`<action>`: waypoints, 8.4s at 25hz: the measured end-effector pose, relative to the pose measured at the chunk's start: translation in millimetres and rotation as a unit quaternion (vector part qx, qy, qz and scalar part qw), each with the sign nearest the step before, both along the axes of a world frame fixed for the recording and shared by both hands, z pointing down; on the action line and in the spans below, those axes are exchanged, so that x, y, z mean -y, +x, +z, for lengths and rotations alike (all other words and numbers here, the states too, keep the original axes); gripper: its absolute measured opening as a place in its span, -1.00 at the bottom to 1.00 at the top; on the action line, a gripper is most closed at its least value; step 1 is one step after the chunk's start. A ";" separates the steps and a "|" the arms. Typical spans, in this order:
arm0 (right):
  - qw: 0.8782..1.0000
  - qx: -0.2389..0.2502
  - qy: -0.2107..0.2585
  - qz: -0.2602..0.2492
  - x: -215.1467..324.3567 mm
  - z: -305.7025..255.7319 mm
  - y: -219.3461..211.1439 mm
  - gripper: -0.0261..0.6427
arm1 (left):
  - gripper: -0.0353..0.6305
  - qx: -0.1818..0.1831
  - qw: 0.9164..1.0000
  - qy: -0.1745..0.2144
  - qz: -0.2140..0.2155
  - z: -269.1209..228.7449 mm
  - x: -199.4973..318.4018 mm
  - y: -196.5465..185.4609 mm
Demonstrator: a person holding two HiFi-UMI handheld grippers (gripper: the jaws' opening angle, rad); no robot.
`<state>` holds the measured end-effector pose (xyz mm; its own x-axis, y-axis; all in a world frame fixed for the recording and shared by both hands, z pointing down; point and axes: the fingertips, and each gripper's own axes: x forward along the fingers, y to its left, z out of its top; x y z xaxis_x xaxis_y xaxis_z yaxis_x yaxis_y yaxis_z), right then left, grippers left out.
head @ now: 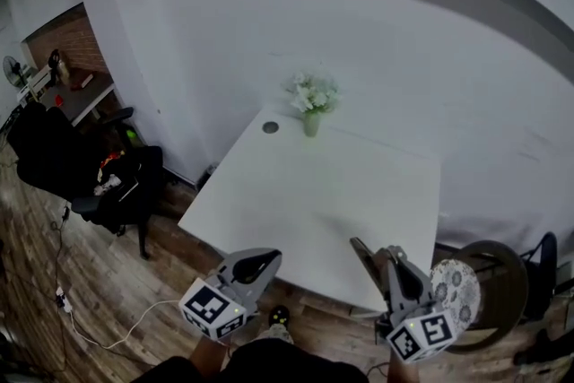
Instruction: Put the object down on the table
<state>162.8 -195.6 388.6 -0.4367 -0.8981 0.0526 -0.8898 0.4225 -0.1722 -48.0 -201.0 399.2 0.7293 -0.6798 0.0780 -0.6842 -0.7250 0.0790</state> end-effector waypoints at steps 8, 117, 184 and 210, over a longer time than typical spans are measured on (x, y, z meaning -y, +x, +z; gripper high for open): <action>0.999 -0.005 -0.016 0.027 47.4 3.4 -21.2 -0.85 | -0.89 -0.005 0.999 -0.011 0.033 3.7 54.1 -17.1; 0.983 -0.056 -0.173 0.024 188.1 175.7 -59.1 -0.86 | -0.89 0.030 0.998 -0.054 0.004 45.0 178.0 -66.3; 0.969 -0.009 -0.243 0.052 141.6 234.0 -55.3 -0.84 | -0.89 0.018 0.998 -0.046 0.024 46.2 150.5 -81.5; 0.963 0.011 -0.261 0.063 147.6 243.3 -45.7 -0.77 | -0.89 0.010 0.998 -0.048 0.025 47.9 152.2 -78.5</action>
<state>117.1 -343.1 631.9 -0.3325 -0.7975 0.5034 -0.9221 0.1628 -0.3511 -126.5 -353.2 447.1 0.7598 -0.6311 0.1562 -0.6494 -0.7482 0.1361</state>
